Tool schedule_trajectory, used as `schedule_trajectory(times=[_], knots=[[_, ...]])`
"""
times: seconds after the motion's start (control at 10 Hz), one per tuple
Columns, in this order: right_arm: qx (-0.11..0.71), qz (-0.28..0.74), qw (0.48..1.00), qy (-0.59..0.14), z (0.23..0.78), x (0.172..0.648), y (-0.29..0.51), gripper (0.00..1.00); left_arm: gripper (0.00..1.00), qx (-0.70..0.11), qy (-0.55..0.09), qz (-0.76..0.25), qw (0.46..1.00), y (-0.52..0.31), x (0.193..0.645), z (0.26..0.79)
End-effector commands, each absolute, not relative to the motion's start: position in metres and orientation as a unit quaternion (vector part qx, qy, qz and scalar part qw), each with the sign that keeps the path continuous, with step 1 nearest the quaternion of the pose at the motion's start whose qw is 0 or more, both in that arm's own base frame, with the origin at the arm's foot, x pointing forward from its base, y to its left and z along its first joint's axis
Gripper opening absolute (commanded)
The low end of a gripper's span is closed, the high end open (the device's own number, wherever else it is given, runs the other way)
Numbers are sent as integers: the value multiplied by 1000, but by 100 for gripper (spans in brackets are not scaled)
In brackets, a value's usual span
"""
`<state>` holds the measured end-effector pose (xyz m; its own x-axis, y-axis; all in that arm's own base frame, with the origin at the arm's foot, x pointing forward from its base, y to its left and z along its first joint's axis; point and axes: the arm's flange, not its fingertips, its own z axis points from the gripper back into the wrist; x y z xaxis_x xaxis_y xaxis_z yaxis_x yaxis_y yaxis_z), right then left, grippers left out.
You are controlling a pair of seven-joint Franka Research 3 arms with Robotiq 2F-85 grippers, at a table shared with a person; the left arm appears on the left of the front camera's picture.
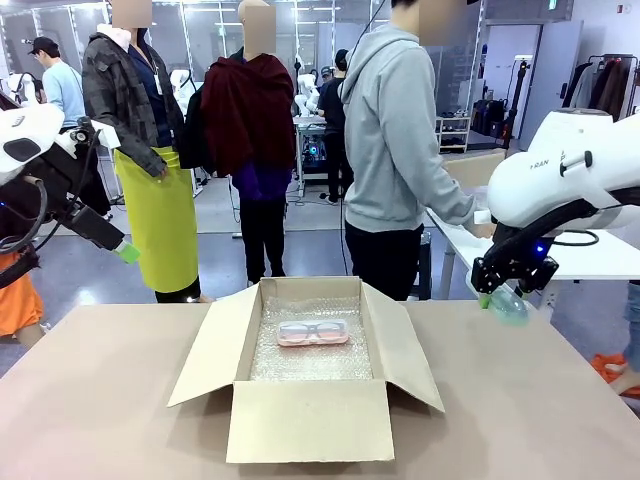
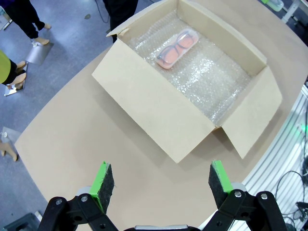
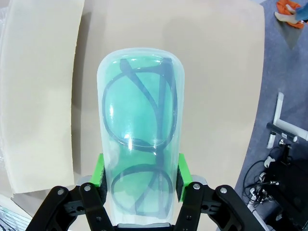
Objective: Pack the glasses set securely to prepare it for shipping.
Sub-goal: Put the Glasses case from the right side of the table into the Package Box.
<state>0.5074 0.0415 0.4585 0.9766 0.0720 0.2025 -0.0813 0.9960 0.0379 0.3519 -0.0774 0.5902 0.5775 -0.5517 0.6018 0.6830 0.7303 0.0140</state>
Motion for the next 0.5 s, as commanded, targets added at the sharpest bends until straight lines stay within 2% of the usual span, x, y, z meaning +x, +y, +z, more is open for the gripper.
schedule_trajectory(times=[0.0,0.2,0.3,0.4], knots=[[23,38,994,-103,460,507,41,64,100,-113,-300,-354,879,-76,352,593],[7,287,950,-125,484,492,71,64,100,-113,-300,-354,879,-76,352,593],[-4,422,899,-116,491,494,86,64,100,-113,-300,-354,879,-76,352,593],[-42,482,868,-109,495,498,118,64,100,-113,-300,-354,879,-76,352,593]])
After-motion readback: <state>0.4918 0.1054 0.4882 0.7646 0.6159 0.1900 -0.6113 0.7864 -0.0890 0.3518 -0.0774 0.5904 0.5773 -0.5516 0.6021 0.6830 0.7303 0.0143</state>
